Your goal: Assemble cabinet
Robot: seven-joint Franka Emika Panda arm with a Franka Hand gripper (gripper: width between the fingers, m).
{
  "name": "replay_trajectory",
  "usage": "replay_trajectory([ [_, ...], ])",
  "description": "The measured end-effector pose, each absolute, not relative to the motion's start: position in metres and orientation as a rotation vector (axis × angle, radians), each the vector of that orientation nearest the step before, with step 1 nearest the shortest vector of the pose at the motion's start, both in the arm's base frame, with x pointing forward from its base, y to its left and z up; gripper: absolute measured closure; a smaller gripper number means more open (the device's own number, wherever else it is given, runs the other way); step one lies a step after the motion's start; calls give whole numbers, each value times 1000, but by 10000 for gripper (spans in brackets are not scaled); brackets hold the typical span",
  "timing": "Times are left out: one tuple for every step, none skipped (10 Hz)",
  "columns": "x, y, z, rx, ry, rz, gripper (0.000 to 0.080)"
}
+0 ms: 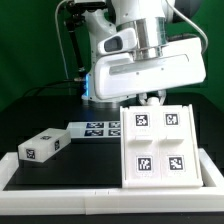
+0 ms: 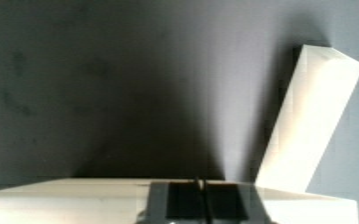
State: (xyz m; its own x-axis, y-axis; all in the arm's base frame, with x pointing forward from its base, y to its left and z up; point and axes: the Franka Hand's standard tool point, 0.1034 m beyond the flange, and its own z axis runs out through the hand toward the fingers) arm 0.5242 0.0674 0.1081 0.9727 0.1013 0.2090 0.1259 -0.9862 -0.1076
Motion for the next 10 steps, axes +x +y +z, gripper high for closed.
replay_trajectory([
  [528, 69, 116, -2998, -180, -296, 796],
  [532, 71, 123, -2994, -183, -286, 796],
  [538, 72, 127, -2991, -185, -288, 796],
  [541, 72, 130, -2989, -186, -293, 796],
  [545, 74, 132, -2987, -188, -297, 796],
  [548, 77, 134, -2985, -172, -302, 796],
  [547, 84, 134, -2983, -153, -298, 796],
  [546, 91, 134, -2980, -151, -296, 796],
  [546, 93, 134, -2980, -157, -295, 796],
  [546, 92, 134, -2980, -148, -295, 796],
])
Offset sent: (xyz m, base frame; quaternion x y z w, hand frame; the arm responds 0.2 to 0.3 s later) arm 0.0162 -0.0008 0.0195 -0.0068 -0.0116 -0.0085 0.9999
